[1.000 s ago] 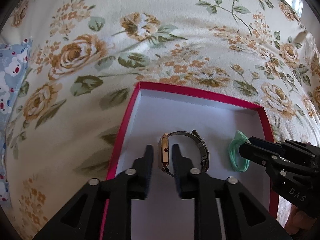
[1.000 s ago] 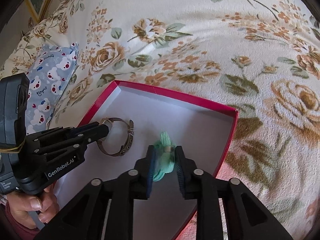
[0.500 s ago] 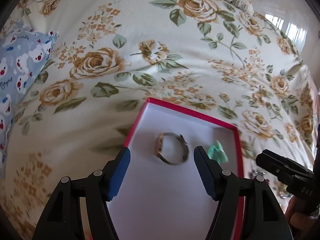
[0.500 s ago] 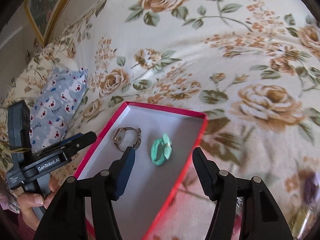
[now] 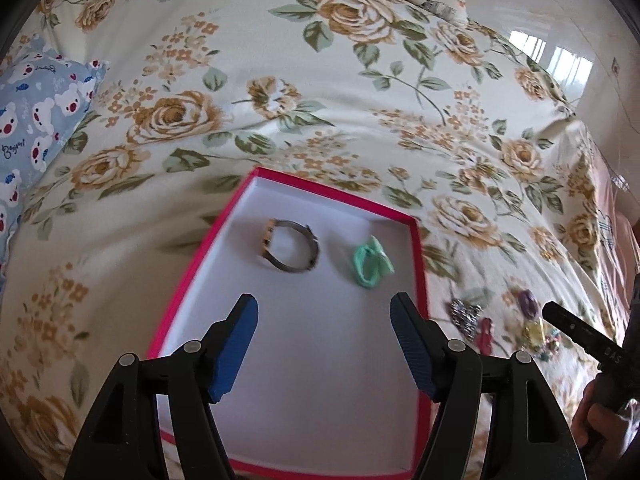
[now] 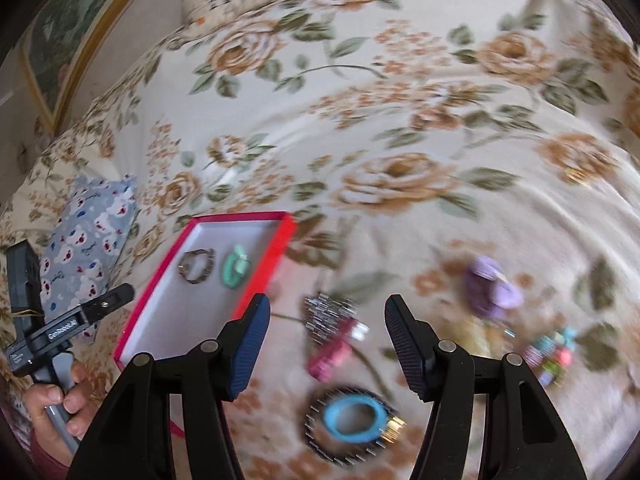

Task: Organize jewelry
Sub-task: 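Grasp the pink hair clip with the left tool while the right tool grasps the purple hair tie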

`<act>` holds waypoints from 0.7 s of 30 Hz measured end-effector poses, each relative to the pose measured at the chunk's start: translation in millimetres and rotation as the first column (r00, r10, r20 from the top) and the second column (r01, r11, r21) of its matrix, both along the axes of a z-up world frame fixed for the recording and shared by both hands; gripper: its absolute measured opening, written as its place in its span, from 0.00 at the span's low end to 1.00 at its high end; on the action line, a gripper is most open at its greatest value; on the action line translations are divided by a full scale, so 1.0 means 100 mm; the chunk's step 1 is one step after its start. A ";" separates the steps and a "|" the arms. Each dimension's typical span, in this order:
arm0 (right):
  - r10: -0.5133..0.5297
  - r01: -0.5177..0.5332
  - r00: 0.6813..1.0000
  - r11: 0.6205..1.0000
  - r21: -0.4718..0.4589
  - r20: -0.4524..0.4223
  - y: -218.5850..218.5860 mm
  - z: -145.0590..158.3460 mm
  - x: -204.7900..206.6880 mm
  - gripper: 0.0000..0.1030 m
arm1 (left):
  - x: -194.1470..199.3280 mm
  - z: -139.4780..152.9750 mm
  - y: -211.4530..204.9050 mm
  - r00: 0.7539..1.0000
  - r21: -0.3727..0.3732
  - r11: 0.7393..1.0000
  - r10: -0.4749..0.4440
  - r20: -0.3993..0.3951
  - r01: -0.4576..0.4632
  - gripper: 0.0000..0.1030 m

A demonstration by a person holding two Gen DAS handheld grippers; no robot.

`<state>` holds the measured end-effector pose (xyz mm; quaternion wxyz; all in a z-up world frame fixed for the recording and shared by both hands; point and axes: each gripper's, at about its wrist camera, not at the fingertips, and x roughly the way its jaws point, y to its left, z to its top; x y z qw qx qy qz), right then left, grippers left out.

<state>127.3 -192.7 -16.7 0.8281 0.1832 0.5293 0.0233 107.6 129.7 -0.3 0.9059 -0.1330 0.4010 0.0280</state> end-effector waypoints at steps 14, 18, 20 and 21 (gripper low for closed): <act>-0.098 0.097 0.995 0.993 -0.064 -0.012 -0.54 0.13 -0.40 0.60 | 0.11 -0.02 -0.53 0.988 -0.012 0.988 -0.152 -0.032 0.152 0.67; -0.107 0.105 0.994 0.991 -0.085 -0.024 -0.65 0.12 -0.43 0.60 | 0.20 -0.04 -0.68 0.980 -0.009 0.981 -0.194 -0.044 0.194 0.67; -0.109 0.106 0.994 0.991 -0.088 -0.028 -0.69 0.10 -0.43 0.60 | 0.25 -0.06 -0.75 0.976 -0.011 0.977 -0.212 -0.050 0.212 0.67; -0.107 0.104 0.994 0.991 -0.089 -0.030 -0.70 0.09 -0.42 0.60 | 0.29 -0.07 -0.79 0.973 -0.011 0.974 -0.225 -0.054 0.225 0.67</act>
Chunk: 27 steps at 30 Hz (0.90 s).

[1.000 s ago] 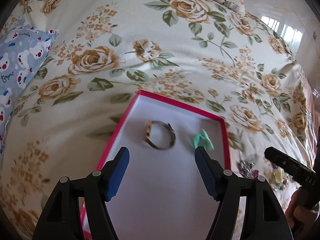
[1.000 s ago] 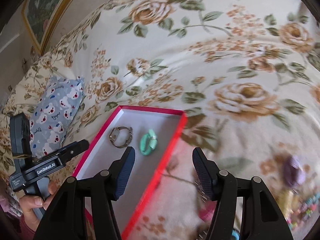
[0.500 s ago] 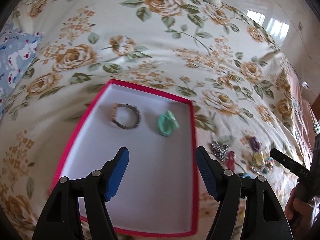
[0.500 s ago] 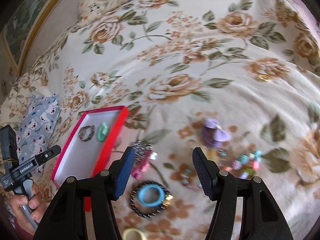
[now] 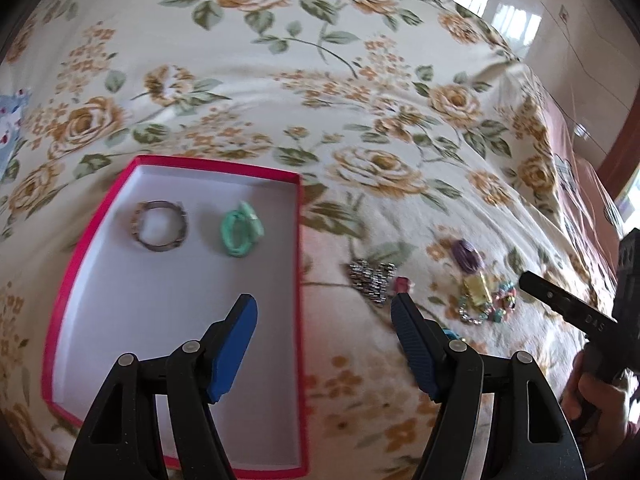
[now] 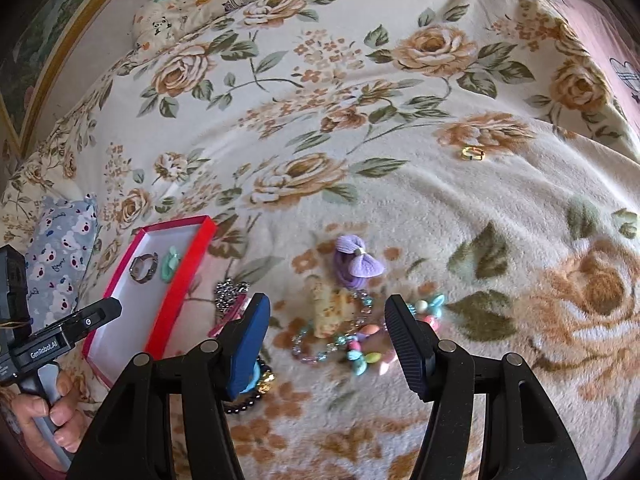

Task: Organize jewelry
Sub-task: 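Grasp the pink hair clip with the left tool while the right tool grasps the purple hair tie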

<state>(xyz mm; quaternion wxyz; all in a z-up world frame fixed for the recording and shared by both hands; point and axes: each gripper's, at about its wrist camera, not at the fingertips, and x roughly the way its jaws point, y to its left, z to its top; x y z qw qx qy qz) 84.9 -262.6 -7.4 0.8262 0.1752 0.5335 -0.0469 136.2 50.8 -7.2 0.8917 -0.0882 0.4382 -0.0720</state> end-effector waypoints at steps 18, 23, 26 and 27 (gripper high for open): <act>0.085 -0.087 0.994 0.996 -0.021 -0.075 -0.08 -0.44 0.41 0.59 | 0.70 -0.49 -0.69 0.978 0.038 0.982 -0.183 -0.097 0.188 0.53; 0.102 -0.106 0.989 0.994 -0.033 -0.105 -0.07 -0.61 0.51 0.49 | 0.89 -0.74 -0.85 0.963 0.038 0.972 -0.224 -0.149 0.232 0.36; 0.102 -0.108 0.989 0.993 -0.048 -0.105 -0.07 -0.65 0.55 0.37 | 0.97 -0.86 -0.90 0.959 0.038 0.970 -0.229 -0.164 0.238 0.27; 0.101 -0.107 0.989 0.993 -0.056 -0.106 -0.07 -0.66 0.57 0.31 | 0.98 -0.88 -0.91 0.959 0.046 0.970 -0.230 -0.164 0.241 0.22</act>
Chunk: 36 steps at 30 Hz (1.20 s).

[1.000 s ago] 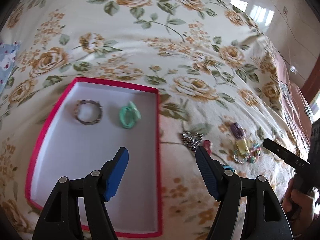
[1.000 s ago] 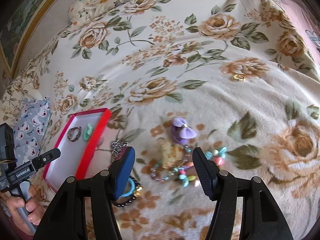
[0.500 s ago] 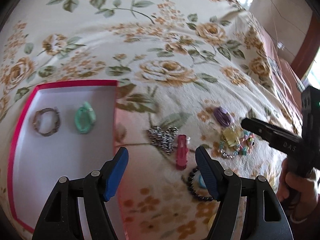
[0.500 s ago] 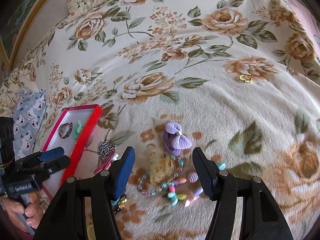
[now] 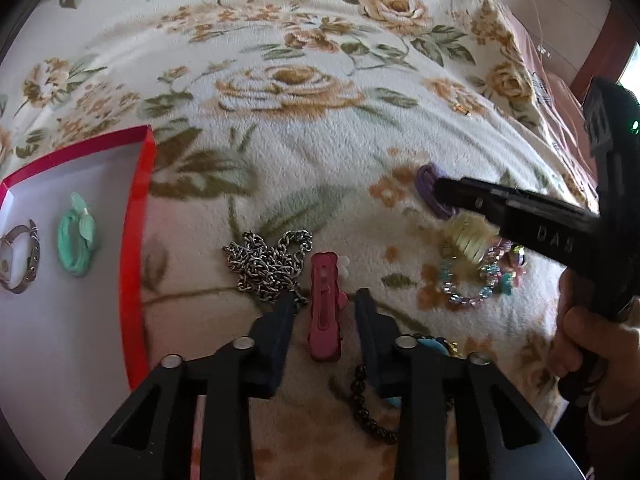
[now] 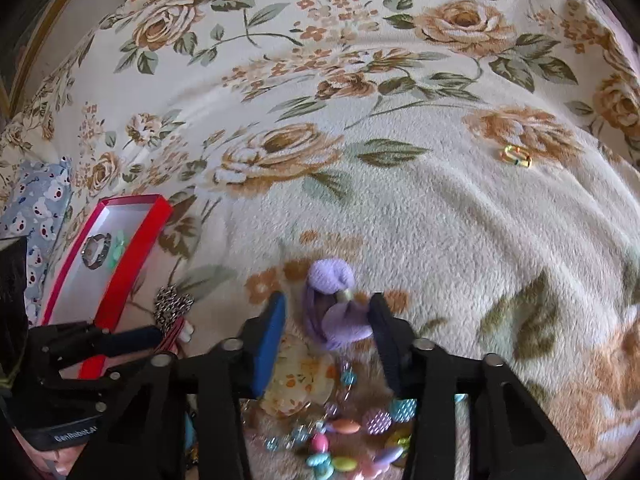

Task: Organize jewelry
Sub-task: 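Grasp the pink hair clip with the left tool while the right tool grasps the purple hair tie, then carry the pink clip and purple hair tie into the box and release both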

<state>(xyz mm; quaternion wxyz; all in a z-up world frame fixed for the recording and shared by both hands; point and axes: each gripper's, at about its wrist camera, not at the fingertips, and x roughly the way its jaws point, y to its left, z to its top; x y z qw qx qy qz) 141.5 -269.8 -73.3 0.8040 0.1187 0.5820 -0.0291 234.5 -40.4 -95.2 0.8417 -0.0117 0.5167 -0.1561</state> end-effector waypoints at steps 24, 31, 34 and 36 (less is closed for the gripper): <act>-0.011 -0.004 0.995 0.989 0.147 0.101 0.35 0.43 -0.09 0.04 | -0.55 0.57 0.63 0.987 -0.103 0.990 0.104 0.126 -0.091 0.17; 0.038 -0.058 0.994 0.979 0.195 0.102 0.71 0.43 -0.06 0.04 | -0.77 0.67 0.95 0.977 -0.111 0.983 0.163 0.139 -0.149 0.17; 0.060 -0.080 0.993 0.975 0.205 0.102 0.86 0.43 -0.05 0.04 | -0.87 0.71 1.09 0.971 -0.111 0.978 0.192 0.143 -0.177 0.17; 0.076 -0.096 0.992 0.973 0.211 0.102 0.96 0.43 -0.04 0.04 | -0.93 0.73 1.18 0.967 -0.109 0.974 0.211 0.146 -0.196 0.17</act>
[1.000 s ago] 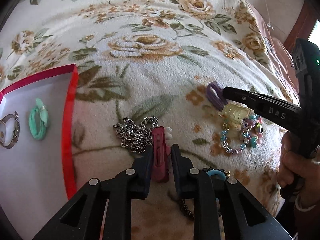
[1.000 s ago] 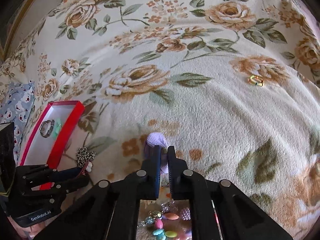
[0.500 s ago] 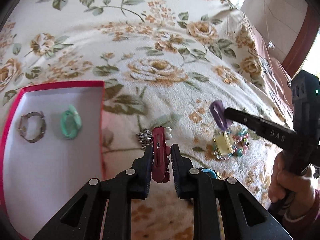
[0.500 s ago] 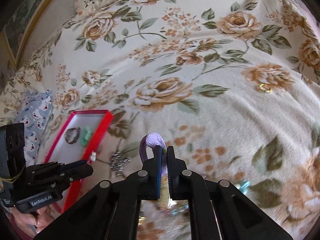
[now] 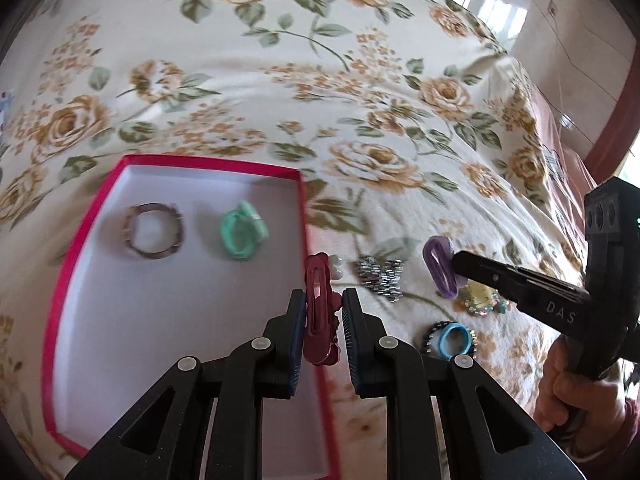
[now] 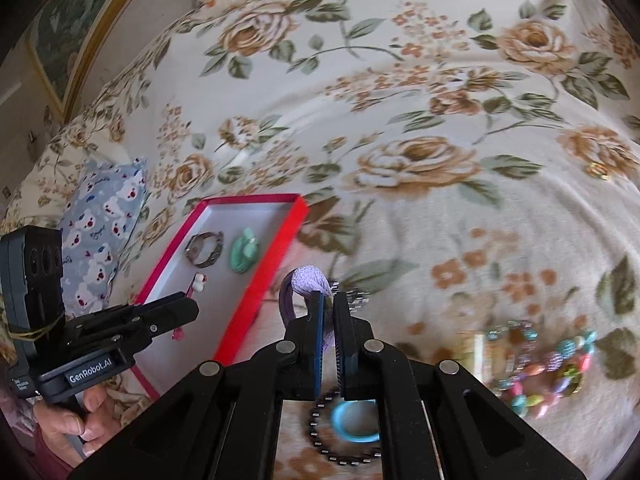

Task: Organize jewelry
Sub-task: 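Carry the pink clip and purple hair tie into the box and release both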

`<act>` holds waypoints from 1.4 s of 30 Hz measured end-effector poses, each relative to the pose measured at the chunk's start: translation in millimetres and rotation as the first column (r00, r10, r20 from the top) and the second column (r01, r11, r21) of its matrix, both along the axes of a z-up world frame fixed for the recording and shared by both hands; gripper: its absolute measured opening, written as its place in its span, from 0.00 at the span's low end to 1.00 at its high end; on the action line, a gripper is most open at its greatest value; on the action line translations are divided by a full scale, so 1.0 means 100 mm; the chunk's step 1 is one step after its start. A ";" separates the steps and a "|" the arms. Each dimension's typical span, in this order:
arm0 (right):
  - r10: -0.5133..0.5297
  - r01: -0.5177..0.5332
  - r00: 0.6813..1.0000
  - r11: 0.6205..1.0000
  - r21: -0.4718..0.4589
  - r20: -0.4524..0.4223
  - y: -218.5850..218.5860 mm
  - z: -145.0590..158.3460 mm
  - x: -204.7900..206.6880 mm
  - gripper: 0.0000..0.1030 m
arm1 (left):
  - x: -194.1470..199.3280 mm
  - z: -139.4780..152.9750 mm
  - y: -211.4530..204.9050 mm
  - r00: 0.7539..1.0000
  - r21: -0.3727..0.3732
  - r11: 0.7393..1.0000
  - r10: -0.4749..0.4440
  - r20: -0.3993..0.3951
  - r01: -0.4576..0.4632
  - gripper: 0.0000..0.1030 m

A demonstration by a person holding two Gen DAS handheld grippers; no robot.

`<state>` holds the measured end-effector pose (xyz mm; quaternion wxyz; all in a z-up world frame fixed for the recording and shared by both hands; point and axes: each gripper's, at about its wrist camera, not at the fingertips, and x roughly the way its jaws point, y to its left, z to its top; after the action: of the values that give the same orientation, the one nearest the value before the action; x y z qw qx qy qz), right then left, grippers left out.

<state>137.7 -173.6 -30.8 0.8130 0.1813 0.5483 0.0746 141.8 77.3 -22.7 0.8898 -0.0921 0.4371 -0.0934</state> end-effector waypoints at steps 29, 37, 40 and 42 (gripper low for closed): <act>0.181 -0.178 0.983 0.981 0.071 -0.038 1.25 -0.47 0.55 0.04 | 0.16 -0.23 0.84 0.978 0.127 0.972 0.204 -0.053 -0.196 0.17; 0.210 -0.209 0.975 0.978 0.024 -0.070 1.38 -0.68 0.65 0.04 | 0.42 -0.39 0.83 0.976 0.182 0.968 0.193 -0.099 -0.173 0.17; 0.227 -0.227 0.971 0.974 0.012 -0.079 1.41 -0.72 0.67 0.04 | 0.45 -0.43 0.83 0.975 0.183 0.968 0.195 -0.105 -0.173 0.17; 0.235 -0.236 0.969 0.972 -0.002 -0.081 1.43 -0.74 0.68 0.04 | 0.46 -0.46 0.84 0.974 0.183 0.967 0.199 -0.109 -0.177 0.17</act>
<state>205.4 -30.8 -104.4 0.7769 0.1130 0.5985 0.1599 187.7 161.6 -68.3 0.8698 -0.0618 0.4883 0.0357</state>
